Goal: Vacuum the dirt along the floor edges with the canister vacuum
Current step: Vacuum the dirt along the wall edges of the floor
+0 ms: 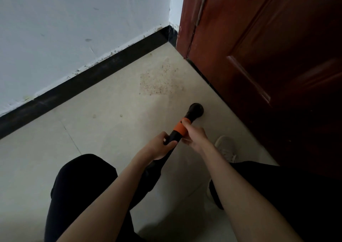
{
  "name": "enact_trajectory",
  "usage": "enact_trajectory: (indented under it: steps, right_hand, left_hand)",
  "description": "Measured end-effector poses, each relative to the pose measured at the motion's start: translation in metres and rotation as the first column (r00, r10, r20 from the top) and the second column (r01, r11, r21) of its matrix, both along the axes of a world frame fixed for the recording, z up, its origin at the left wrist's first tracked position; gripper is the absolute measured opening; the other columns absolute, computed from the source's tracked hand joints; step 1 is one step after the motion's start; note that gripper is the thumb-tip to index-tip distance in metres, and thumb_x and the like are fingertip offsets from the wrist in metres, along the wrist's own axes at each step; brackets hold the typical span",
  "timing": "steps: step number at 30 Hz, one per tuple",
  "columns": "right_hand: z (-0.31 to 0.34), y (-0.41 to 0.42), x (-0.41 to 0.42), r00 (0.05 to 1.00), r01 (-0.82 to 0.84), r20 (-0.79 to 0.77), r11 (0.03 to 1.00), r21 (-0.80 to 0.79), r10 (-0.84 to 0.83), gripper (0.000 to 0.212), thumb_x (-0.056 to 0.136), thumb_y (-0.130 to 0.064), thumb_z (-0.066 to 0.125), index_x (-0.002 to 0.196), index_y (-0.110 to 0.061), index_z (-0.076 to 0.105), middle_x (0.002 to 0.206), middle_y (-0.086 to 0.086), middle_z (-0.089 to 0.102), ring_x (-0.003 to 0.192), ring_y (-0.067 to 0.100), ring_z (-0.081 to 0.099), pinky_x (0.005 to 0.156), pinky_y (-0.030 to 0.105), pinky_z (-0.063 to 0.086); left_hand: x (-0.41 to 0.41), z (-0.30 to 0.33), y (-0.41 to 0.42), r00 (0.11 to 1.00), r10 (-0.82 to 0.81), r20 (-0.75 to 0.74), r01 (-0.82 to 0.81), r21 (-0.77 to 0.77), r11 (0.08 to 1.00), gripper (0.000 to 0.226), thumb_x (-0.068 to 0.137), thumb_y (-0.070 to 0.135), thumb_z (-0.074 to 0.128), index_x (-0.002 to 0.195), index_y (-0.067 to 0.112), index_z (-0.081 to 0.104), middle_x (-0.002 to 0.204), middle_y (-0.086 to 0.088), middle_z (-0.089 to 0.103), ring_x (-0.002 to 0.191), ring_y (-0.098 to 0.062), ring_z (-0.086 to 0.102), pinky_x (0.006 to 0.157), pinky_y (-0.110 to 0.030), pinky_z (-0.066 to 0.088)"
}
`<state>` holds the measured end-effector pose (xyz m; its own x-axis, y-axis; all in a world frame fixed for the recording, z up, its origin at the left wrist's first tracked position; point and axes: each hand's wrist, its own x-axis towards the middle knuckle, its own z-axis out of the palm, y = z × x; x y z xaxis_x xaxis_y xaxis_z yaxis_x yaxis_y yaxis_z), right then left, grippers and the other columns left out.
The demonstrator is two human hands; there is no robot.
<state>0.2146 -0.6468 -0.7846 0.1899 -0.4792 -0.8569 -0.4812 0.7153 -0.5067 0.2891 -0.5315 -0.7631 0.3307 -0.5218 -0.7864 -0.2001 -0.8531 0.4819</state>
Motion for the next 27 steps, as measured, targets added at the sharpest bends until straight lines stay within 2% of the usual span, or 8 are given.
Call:
enact_trajectory:
  steps: [4, 10, 13, 16, 18, 20, 24, 27]
  right_hand:
    - [-0.002, 0.007, -0.01, 0.988, 0.134, -0.075, 0.99, -0.042, -0.137, 0.049, 0.091, -0.026, 0.066, 0.127, 0.004, 0.049, 0.111, 0.015, 0.055, 0.099, 0.03, 0.058, 0.083, 0.04, 0.054]
    - [-0.006, 0.02, -0.015, 0.99, 0.105, -0.093, 0.994, -0.022, -0.107, 0.05, 0.093, -0.024, 0.064, 0.131, 0.004, 0.047, 0.112, 0.015, 0.055, 0.096, 0.028, 0.055, 0.091, 0.041, 0.052]
    - [-0.008, 0.03, 0.001, 0.995, 0.092, -0.037, 0.996, 0.018, -0.092, 0.05, 0.092, -0.023, 0.065, 0.129, 0.006, 0.049, 0.112, 0.015, 0.058, 0.096, 0.028, 0.058, 0.082, 0.037, 0.052]
    - [-0.007, 0.035, 0.021, 0.999, 0.043, 0.029, 0.997, 0.057, -0.045, 0.043, 0.093, -0.019, 0.064, 0.126, 0.007, 0.053, 0.106, 0.016, 0.061, 0.082, 0.024, 0.059, 0.063, 0.034, 0.048]
    - [-0.008, 0.037, 0.028, 0.998, 0.007, 0.067, 0.996, 0.09, -0.013, 0.043, 0.094, -0.019, 0.063, 0.126, 0.007, 0.054, 0.104, 0.015, 0.061, 0.077, 0.021, 0.058, 0.058, 0.032, 0.045]
    - [-0.013, 0.04, 0.027, 0.997, 0.011, 0.069, 0.996, 0.091, -0.018, 0.043, 0.094, -0.02, 0.062, 0.126, 0.007, 0.053, 0.109, 0.016, 0.06, 0.081, 0.022, 0.059, 0.062, 0.033, 0.048]
    - [-0.019, 0.036, 0.018, 0.995, 0.089, -0.043, 0.996, -0.017, -0.09, 0.037, 0.094, -0.023, 0.062, 0.118, 0.003, 0.055, 0.105, 0.013, 0.059, 0.094, 0.027, 0.058, 0.088, 0.041, 0.051]
    - [-0.018, 0.02, 0.013, 0.983, 0.128, -0.116, 0.983, -0.13, -0.143, 0.039, 0.095, -0.027, 0.059, 0.119, 0.003, 0.056, 0.102, 0.012, 0.055, 0.099, 0.03, 0.059, 0.09, 0.04, 0.049]
  left_hand:
    - [-0.012, 0.003, 0.001, 0.995, -0.099, -0.021, 0.099, 0.013, 0.995, 0.037, 0.095, 0.039, 0.051, 0.121, 0.013, 0.045, 0.113, -0.01, 0.061, 0.091, -0.022, 0.058, 0.079, -0.031, 0.045]
    - [-0.014, 0.0, 0.015, 0.995, -0.089, -0.04, 0.09, 0.019, 0.996, 0.037, 0.091, 0.038, 0.058, 0.115, 0.013, 0.045, 0.103, -0.007, 0.058, 0.087, -0.02, 0.055, 0.075, -0.029, 0.043]
    - [-0.002, -0.001, 0.03, 0.999, -0.053, -0.009, 0.054, 0.033, 0.998, 0.039, 0.09, 0.04, 0.059, 0.115, 0.013, 0.045, 0.11, -0.01, 0.062, 0.092, -0.024, 0.06, 0.079, -0.033, 0.046]
    - [0.008, -0.002, 0.043, 0.999, 0.004, 0.033, -0.005, 0.023, 1.0, 0.042, 0.089, 0.041, 0.061, 0.116, 0.013, 0.046, 0.111, -0.011, 0.063, 0.094, -0.025, 0.06, 0.079, -0.031, 0.046]
    - [0.011, -0.003, 0.049, 0.998, 0.02, 0.054, -0.021, 0.02, 1.0, 0.043, 0.088, 0.042, 0.061, 0.116, 0.013, 0.047, 0.11, -0.011, 0.063, 0.091, -0.024, 0.059, 0.076, -0.028, 0.044]
    - [0.01, -0.004, 0.052, 0.999, 0.02, 0.049, -0.021, 0.016, 1.0, 0.043, 0.088, 0.043, 0.061, 0.117, 0.014, 0.048, 0.108, -0.009, 0.063, 0.087, -0.021, 0.057, 0.075, -0.027, 0.043]
    - [0.002, -0.006, 0.04, 1.0, 0.017, 0.004, -0.017, -0.027, 0.999, 0.04, 0.089, 0.042, 0.059, 0.118, 0.017, 0.049, 0.105, -0.007, 0.063, 0.084, -0.019, 0.059, 0.073, -0.028, 0.045]
    - [-0.003, -0.007, 0.019, 1.0, 0.0, 0.007, 0.001, -0.079, 0.997, 0.041, 0.091, 0.041, 0.057, 0.122, 0.017, 0.048, 0.11, -0.009, 0.063, 0.083, -0.019, 0.057, 0.073, -0.028, 0.044]
